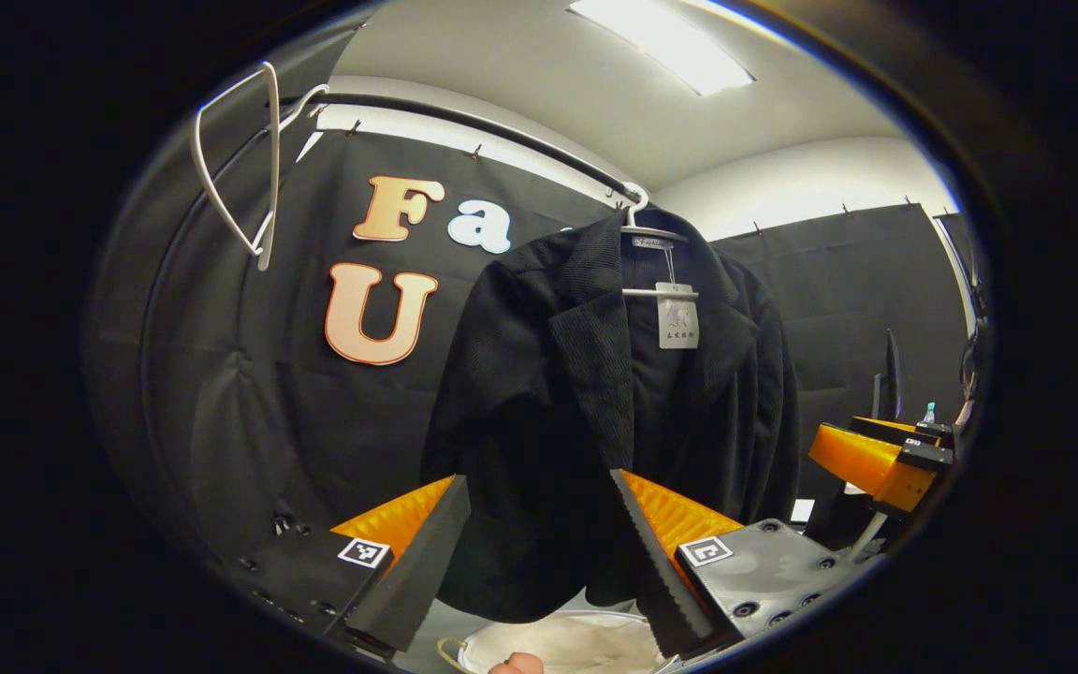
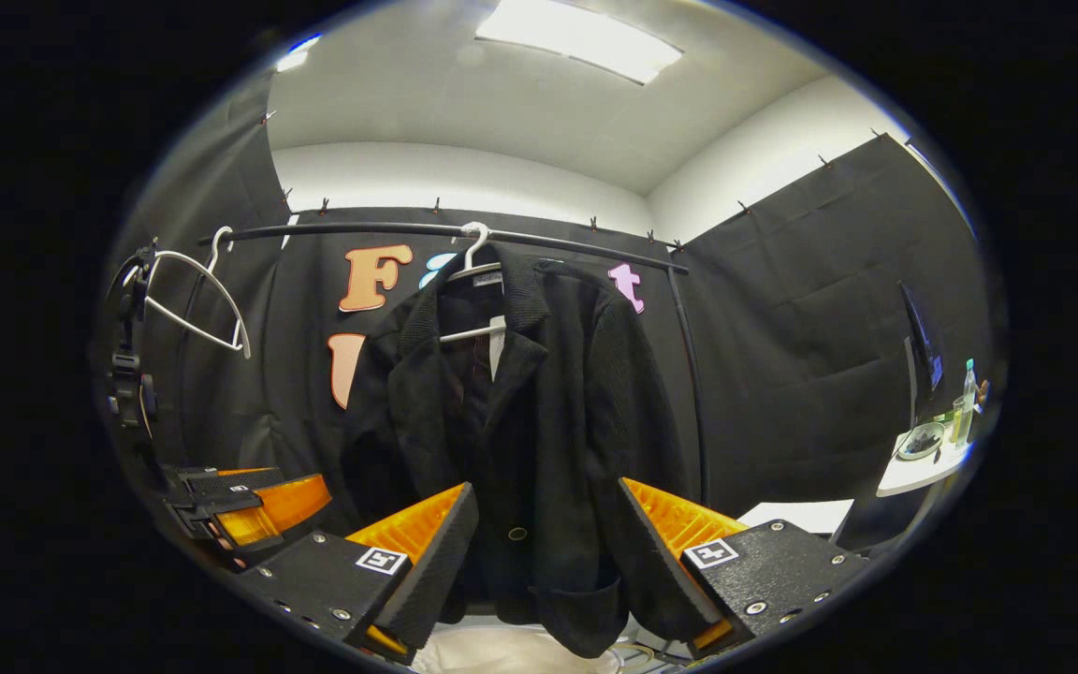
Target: Grasp the clothes on the hanger with both hands and then place them into the laundry hamper below.
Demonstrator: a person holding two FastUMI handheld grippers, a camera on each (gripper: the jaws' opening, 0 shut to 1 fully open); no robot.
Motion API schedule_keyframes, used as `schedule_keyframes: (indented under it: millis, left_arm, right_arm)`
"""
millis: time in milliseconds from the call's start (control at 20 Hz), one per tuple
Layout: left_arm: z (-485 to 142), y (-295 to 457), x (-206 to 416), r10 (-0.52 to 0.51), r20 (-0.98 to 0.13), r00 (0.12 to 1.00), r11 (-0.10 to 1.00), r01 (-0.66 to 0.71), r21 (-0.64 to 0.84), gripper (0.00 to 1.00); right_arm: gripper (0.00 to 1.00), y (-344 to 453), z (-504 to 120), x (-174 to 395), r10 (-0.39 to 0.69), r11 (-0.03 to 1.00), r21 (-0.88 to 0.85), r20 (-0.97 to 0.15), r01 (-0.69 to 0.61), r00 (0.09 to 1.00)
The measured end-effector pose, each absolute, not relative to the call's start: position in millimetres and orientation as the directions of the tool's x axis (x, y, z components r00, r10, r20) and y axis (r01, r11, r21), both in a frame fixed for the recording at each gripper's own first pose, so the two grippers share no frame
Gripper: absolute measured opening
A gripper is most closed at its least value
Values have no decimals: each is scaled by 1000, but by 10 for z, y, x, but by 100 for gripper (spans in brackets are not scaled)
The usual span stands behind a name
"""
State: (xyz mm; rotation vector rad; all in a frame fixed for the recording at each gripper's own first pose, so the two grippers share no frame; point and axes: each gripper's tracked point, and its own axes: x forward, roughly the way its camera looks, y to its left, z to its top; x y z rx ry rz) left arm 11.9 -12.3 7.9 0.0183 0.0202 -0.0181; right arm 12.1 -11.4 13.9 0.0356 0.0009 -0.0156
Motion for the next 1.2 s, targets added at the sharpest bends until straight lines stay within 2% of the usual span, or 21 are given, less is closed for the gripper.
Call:
schedule_keyframes:
  millis: [300, 450, 600, 650, 800, 850, 950, 1000, 1050, 1150, 1200]
  left_arm:
    - [80, -93, 214, -30, -41, 999, 1000, 30, -6, 93]
    - [206, -112, 336, -43, -29, 999, 999, 43, -13, 100]
    - [318, -232, 510, -80, -33, 996, 996, 79, -28, 93]
    - [348, -290, 575, -96, -33, 995, 995, 95, -35, 96]
    - [449, -435, 758, -131, -30, 991, 991, 129, -40, 96]
    - [461, -496, 818, -146, -35, 989, 989, 145, -39, 93]
    - [496, -611, 948, -174, -37, 984, 984, 172, -43, 93]
    - [511, -642, 1014, -179, -39, 983, 983, 178, -44, 96]
    - [513, -679, 1088, -183, -39, 982, 982, 181, -45, 93]
    - [484, -756, 1240, -192, -42, 980, 980, 190, -53, 93]
    - [467, -781, 1310, -196, -46, 979, 980, 194, -55, 96]
  right_arm:
    - [92, -14, 188, 250, -21, 999, 41, 1, 21, 1000]
    - [92, 33, 249, 391, -17, 999, 50, -1, 17, 1000]
    - [92, 74, 356, 578, -17, 999, 32, 0, 17, 1000]
    - [92, 85, 392, 640, -14, 999, 29, -1, 14, 1000]
    - [92, 69, 547, 826, -8, 1000, 26, -5, 8, 1000]
    - [92, 43, 598, 895, -8, 1000, 30, -7, 9, 1000]
    - [92, 7, 734, 1030, 1, 999, 52, -3, -1, 1000]
    - [92, -13, 749, 1117, 8, 998, 64, -12, -8, 1000]
    - [92, -22, 745, 1198, 16, 997, 72, -26, -14, 1000]
    - [92, -58, 755, 1385, 19, 997, 81, -39, -16, 999]
    - [92, -73, 749, 1478, 16, 997, 78, -42, -13, 999]
